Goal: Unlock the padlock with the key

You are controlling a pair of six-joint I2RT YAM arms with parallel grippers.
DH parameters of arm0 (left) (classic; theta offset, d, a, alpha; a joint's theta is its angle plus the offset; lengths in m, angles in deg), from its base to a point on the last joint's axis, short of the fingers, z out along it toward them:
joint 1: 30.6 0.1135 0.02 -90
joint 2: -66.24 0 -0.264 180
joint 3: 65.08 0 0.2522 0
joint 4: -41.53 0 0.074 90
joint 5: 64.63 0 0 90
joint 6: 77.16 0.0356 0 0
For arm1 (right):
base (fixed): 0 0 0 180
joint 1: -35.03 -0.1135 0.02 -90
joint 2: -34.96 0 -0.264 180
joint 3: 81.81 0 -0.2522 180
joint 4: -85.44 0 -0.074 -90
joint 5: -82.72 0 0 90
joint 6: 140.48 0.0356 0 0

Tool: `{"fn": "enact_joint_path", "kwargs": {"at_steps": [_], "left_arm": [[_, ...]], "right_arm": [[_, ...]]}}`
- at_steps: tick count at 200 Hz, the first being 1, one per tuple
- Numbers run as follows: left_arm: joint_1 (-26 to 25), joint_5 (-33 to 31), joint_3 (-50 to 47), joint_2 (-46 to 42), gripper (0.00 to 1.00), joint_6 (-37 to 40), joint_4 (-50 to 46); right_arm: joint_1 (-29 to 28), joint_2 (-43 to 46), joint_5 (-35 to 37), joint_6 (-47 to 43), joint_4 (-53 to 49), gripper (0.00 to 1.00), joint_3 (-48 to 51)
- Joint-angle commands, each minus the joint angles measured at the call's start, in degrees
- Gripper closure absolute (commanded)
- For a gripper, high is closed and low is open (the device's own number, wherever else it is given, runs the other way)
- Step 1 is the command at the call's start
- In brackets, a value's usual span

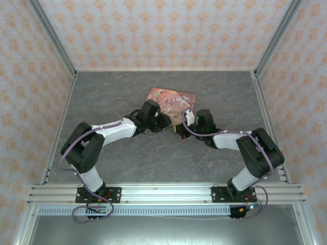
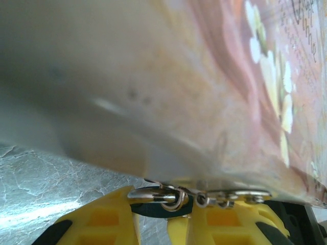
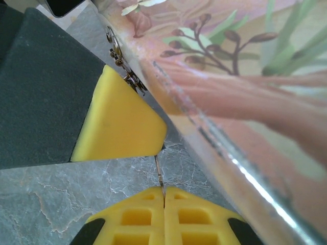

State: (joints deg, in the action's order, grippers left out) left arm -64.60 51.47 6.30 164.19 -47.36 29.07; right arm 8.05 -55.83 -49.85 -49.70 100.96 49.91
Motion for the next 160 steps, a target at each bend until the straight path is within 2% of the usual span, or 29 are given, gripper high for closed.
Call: {"fn": "enact_joint_path", "kwargs": {"at_steps": [1,70,105,160], "left_arm": [[-1.9,10.2,1.5,-3.0,0.81,-3.0,2.1],[-1.9,10.1,2.3,-3.2,0.81,-4.5,2.1],[-2.1,9.8,2.6,-3.3,0.81,-3.6,1.2],[-2.5,9.7,1.8,-2.6,0.81,-4.1,2.3]], "right_arm": [[-0.7,0.7,4.2,-2.7,6.0,1.00,-0.9],[-2.4,-0.1,7.1,-5.2,6.3,1.00,-1.0],[-2.4,-1.3,2.0,-1.8,7.7,1.00,-2.5],[-2.4,-1.7,-0.3,2.6,13.0,1.00,-2.9]]}}
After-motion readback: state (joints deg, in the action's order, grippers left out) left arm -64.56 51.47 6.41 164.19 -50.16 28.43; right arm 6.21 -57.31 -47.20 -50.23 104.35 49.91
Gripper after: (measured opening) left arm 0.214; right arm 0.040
